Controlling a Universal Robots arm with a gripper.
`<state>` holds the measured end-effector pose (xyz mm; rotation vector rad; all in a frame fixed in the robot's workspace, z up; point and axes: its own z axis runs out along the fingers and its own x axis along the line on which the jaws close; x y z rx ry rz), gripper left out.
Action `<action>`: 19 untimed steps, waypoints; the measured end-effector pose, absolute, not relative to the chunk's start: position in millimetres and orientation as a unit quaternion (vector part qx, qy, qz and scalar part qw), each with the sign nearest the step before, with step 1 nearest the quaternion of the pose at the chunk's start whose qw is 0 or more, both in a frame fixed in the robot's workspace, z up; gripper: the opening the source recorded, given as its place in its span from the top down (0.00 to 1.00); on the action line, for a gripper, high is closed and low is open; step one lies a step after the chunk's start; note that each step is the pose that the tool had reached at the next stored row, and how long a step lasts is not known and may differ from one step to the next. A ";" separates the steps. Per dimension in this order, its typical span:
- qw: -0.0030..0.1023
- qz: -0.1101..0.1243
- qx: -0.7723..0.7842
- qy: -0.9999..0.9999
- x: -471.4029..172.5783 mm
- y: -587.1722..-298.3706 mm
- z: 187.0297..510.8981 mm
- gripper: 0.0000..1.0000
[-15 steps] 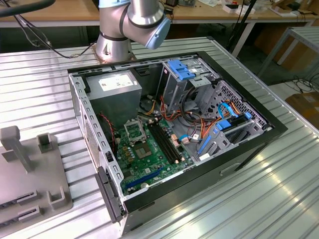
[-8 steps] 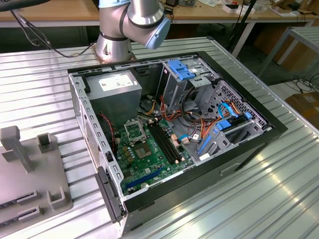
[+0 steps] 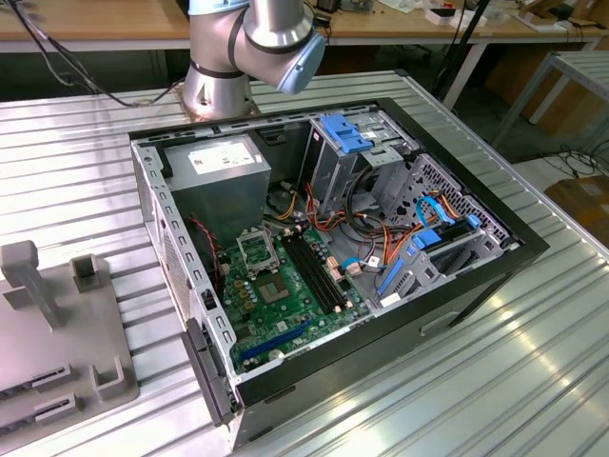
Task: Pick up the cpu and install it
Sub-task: 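Pick up the cpu and move it towards the insertion slot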
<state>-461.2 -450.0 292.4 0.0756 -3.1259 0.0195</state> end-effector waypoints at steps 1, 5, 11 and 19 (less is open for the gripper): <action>0.007 0.006 0.024 -1.000 -461.2 -450.0 293.1 0.53; 0.007 0.006 0.024 -1.000 -461.2 -450.0 294.8 0.53; 0.007 0.006 0.024 -1.000 -461.2 -449.9 299.0 0.53; 0.007 0.006 0.024 -1.000 -461.2 -450.0 303.9 0.53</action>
